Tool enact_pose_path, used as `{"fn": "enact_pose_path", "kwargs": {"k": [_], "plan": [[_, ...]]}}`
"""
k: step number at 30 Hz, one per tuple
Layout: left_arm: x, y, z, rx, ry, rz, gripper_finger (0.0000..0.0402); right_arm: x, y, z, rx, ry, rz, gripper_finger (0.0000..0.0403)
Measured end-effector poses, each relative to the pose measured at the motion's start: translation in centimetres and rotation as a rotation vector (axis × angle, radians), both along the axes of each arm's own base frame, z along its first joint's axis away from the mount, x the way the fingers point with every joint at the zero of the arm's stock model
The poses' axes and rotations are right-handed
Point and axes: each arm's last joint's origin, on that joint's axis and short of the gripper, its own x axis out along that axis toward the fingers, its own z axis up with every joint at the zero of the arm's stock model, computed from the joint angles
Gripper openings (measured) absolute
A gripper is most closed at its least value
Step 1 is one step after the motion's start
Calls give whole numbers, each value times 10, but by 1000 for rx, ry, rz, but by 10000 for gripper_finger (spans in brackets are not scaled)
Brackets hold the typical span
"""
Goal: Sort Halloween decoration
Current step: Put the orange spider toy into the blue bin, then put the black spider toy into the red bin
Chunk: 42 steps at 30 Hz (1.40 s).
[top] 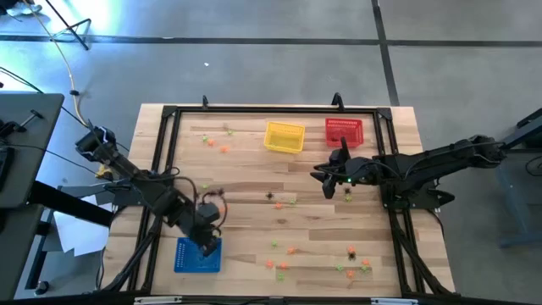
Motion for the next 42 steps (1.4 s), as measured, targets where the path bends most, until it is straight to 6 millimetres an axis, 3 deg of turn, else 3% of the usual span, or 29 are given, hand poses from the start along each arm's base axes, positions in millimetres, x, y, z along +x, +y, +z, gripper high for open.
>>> {"fn": "enact_pose_path", "kwargs": {"k": [11,31,42], "plan": [[-16,-7,-26,-9,123,48,0,-4,-1,-6,10,70,-13,138],[-15,-19,-23,-37,11,-136,3,-4,-1,-7,88,51,-60,138],[-16,-20,-23,4,-34,-265,78,-8,-1,-11,138,96,-98,138]]}}
